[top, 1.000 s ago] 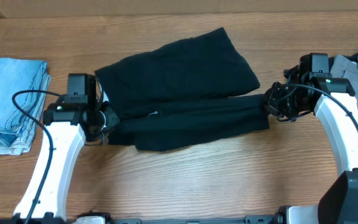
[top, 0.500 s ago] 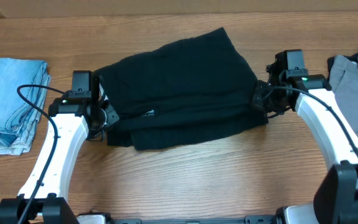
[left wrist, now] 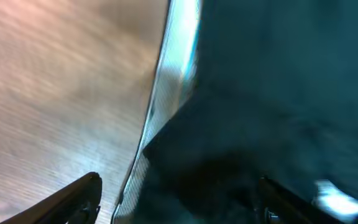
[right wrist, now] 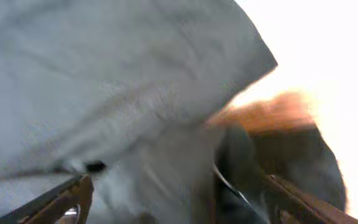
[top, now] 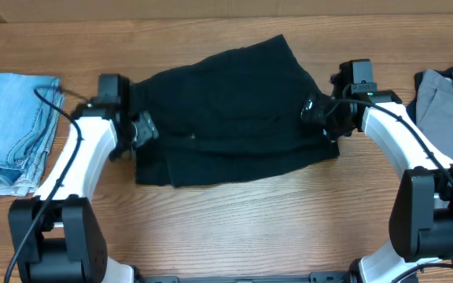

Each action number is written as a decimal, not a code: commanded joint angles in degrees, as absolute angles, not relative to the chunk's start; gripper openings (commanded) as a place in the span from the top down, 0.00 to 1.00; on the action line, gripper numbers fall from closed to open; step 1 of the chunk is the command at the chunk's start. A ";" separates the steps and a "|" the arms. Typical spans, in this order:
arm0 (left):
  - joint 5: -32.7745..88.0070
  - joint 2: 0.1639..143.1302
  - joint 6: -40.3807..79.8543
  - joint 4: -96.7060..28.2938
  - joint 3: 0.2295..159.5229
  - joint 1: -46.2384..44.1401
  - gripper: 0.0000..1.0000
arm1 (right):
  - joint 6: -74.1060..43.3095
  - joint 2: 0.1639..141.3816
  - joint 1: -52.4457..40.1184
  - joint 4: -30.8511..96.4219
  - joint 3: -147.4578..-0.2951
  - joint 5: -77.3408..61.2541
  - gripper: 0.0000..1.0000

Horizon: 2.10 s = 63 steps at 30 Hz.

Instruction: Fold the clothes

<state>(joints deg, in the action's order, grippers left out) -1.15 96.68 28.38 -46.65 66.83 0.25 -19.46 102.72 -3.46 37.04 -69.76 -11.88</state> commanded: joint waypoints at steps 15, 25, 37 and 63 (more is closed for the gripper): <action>-1.63 96.27 16.62 -68.29 85.86 -13.52 0.96 | -16.45 102.56 4.78 71.44 -85.47 -19.59 0.96; -1.17 96.27 12.80 -51.29 72.01 -18.79 0.96 | -16.49 102.56 4.51 68.03 -74.67 -17.67 0.96; 4.58 96.27 11.97 -51.83 69.52 -19.22 0.96 | -16.51 102.69 -3.88 54.06 -70.43 -17.63 0.96; 0.93 96.53 10.33 -51.62 80.90 -20.27 0.96 | 1.76 94.32 -8.62 67.81 -82.70 -16.84 0.96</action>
